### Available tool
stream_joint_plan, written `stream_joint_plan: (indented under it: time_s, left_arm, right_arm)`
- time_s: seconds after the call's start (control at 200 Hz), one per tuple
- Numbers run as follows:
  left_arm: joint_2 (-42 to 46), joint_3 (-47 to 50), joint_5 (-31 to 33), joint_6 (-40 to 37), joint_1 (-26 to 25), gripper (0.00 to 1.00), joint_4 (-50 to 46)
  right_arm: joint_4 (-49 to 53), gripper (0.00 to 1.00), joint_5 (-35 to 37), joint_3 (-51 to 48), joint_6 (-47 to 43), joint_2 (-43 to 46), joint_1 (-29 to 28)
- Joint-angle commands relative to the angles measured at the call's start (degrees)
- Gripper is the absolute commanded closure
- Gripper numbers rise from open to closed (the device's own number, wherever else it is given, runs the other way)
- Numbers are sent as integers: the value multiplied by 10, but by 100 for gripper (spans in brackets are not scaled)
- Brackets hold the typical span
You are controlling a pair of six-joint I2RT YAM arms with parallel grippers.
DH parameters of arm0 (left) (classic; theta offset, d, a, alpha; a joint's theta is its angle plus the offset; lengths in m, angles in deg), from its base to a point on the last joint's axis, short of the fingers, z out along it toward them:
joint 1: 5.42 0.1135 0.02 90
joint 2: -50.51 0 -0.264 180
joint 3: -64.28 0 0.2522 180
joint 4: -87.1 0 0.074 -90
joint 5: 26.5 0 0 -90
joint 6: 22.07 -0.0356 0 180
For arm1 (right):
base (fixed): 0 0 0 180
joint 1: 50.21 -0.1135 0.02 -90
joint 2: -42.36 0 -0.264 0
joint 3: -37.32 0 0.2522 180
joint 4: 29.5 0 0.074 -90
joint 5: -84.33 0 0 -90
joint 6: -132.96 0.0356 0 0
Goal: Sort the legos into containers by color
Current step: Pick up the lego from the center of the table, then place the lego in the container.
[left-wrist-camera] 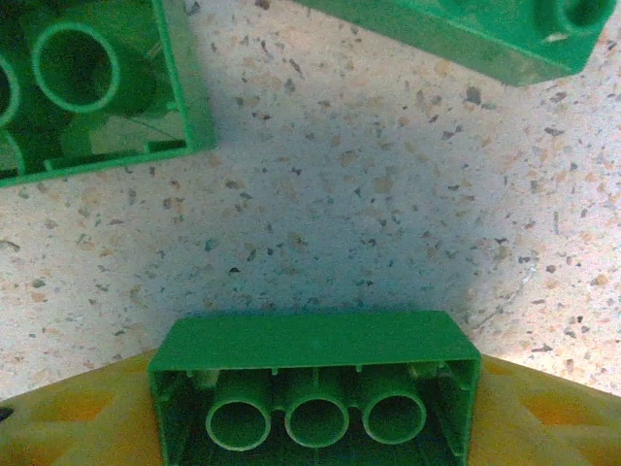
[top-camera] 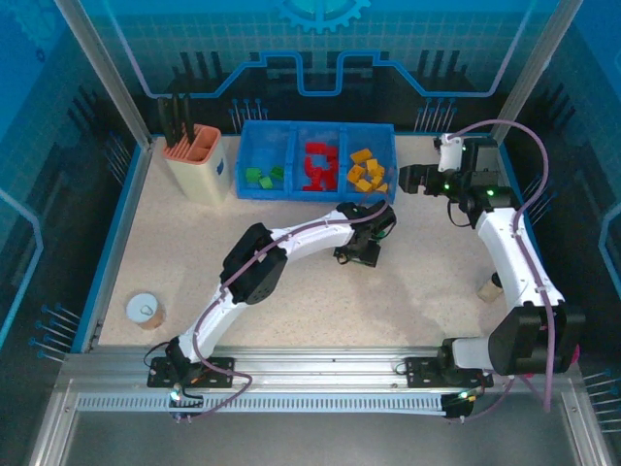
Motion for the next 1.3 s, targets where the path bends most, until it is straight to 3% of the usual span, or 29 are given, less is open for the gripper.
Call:
stream_joint_plan:
  time_s: [0.0, 0.27, 0.56, 0.801, 1.296]
  left_arm:
    - [43, 38, 14, -2, 8, 36, -15]
    - [192, 70, 65, -33, 72, 36, -45]
    - [252, 93, 126, -84, 217, 35, 38]
    - [178, 45, 143, -83, 302, 35, 127]
    - [-63, -200, 149, -49, 368, 32, 137]
  right_arm:
    - [-8, 1, 1, -6, 6, -7, 9]
    - [-7, 0, -3, -12, 11, -28, 12]
    - [4, 0, -6, 7, 10, -66, 11]
    - [2, 0, -5, 11, 9, -91, 0]
    - [27, 0, 5, 36, -4, -117, -35]
